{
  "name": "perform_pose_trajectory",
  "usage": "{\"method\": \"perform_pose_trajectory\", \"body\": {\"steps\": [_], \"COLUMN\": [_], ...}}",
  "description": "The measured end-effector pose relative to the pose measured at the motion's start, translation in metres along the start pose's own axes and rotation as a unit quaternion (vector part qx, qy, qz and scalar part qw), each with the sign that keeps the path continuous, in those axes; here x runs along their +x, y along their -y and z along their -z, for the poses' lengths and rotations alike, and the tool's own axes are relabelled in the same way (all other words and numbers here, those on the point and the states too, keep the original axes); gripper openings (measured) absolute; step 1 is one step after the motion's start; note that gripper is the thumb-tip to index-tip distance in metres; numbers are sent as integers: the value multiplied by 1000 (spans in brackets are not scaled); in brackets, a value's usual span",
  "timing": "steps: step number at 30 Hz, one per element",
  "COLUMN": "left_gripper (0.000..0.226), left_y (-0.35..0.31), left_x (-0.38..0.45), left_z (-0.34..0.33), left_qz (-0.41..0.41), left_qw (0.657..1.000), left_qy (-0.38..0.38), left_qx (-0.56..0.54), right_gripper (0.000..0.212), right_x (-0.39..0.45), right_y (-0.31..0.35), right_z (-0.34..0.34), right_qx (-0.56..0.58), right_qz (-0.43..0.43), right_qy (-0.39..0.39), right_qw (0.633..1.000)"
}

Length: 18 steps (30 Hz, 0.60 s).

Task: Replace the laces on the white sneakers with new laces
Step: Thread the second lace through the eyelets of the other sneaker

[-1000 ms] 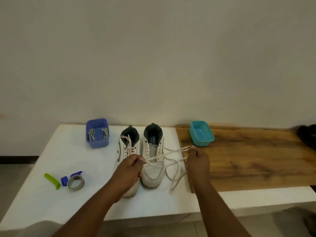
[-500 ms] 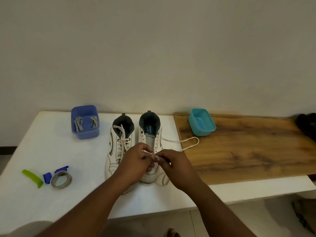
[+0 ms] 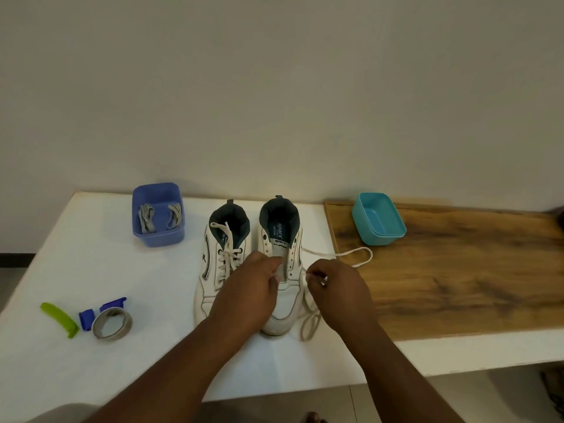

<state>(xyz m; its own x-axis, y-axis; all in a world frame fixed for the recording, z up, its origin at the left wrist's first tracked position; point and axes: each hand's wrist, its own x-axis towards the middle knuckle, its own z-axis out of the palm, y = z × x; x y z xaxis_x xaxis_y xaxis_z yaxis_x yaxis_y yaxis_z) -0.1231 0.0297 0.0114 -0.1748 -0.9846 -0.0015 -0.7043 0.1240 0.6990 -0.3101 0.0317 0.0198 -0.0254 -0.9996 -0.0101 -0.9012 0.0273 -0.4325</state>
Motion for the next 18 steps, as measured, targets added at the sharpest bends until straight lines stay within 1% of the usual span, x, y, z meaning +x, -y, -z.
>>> {"method": "perform_pose_trajectory", "body": {"steps": [3,5,11,18], "left_gripper": [27,25,29,29], "left_y": [-7,-13,-11,-9], "left_x": [2,1,8,7], "left_z": [-14,-22,-25,-25], "left_qz": [-4,-4,20,18], "left_qw": [994,988,992,994], "left_qy": [-46,-64,-77,-69], "left_qx": [99,138,101,86], "right_gripper": [17,19,17,19], "right_x": [1,2,2,1], "right_y": [4,6,5,10], "right_z": [-7,-10,-13,-15], "right_qx": [-10,-10,-8,-12], "right_qz": [10,10,18,30], "right_qy": [13,16,-2,14], "right_qw": [1000,1000,1000,999]}}
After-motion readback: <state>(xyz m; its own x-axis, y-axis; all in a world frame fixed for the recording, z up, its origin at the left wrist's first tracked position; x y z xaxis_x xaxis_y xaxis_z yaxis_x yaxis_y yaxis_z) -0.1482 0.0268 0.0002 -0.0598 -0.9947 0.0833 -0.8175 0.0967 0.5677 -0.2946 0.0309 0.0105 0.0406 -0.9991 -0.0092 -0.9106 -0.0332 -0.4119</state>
